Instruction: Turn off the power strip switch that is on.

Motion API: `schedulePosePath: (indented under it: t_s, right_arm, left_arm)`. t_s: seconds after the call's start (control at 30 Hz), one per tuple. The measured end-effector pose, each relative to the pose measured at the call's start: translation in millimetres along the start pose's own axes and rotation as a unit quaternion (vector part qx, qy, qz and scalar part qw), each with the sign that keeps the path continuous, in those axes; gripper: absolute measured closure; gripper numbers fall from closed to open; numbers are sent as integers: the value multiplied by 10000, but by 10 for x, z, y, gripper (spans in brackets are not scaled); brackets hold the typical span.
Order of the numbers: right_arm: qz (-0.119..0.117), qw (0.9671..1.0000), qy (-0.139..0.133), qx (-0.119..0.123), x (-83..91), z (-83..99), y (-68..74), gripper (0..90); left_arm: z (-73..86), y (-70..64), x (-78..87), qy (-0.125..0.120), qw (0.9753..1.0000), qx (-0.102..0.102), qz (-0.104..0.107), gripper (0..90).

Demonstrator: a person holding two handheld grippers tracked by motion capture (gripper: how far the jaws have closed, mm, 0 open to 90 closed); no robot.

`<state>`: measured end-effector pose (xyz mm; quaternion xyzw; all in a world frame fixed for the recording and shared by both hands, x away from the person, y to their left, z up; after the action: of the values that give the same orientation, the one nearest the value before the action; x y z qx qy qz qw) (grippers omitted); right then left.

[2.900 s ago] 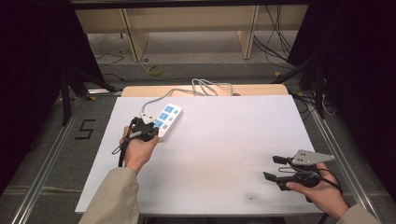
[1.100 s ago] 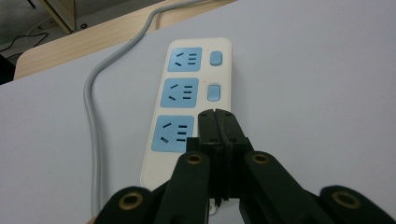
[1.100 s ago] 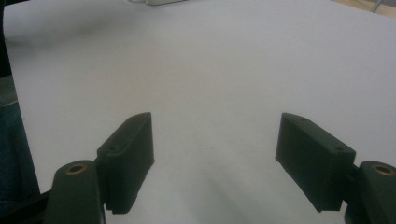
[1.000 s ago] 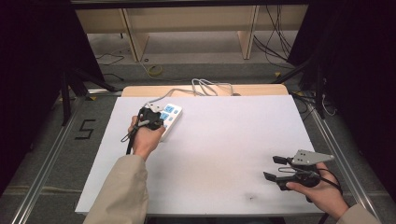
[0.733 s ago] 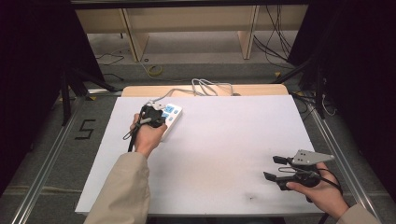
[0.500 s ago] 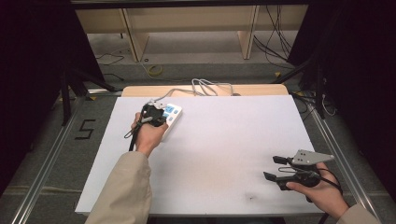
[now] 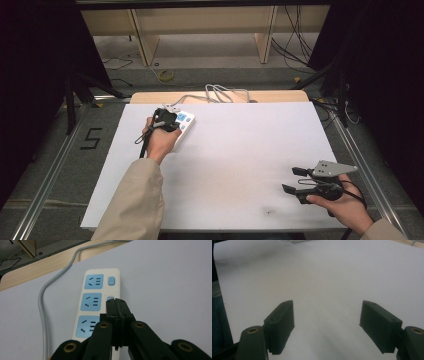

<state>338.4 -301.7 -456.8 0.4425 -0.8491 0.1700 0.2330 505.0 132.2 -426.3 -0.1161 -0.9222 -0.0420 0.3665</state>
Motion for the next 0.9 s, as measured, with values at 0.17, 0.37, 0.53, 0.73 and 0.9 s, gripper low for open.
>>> schedulePosePath:
  t_s: [0.17,0.37,0.53,0.73,0.9]
  right_arm:
    - [-7,10000,6,21,1,2,-2,278]
    - [-9,10000,9,27,3,3,-2,278]
    - [0,10000,-5,21,4,3,-6,278]
    - [-5,10000,-13,26,5,3,-3,278]
    - [-7,10000,-13,14,6,2,-2,278]
  left_arm:
    - [-48,-12,-47,44,10000,3,36,900]
    - [-112,-41,-93,108,9999,-83,48,900]
    - [-138,-67,-152,165,9998,-122,42,900]
    - [-160,-94,-215,269,9994,-187,54,900]
    - [-198,-98,-248,323,9992,-223,23,900]
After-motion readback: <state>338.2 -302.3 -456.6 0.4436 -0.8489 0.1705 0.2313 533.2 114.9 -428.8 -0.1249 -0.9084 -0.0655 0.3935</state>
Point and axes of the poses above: each handheld gripper's, and its own axes: x roughly backward along the jaws, z roughly out of its underside, y roughly to its left, the point moved 2 cm from there along -x, roughly forward along the jaws, and after that the axes turned 10 degrees about x, right-handed, at the moved point
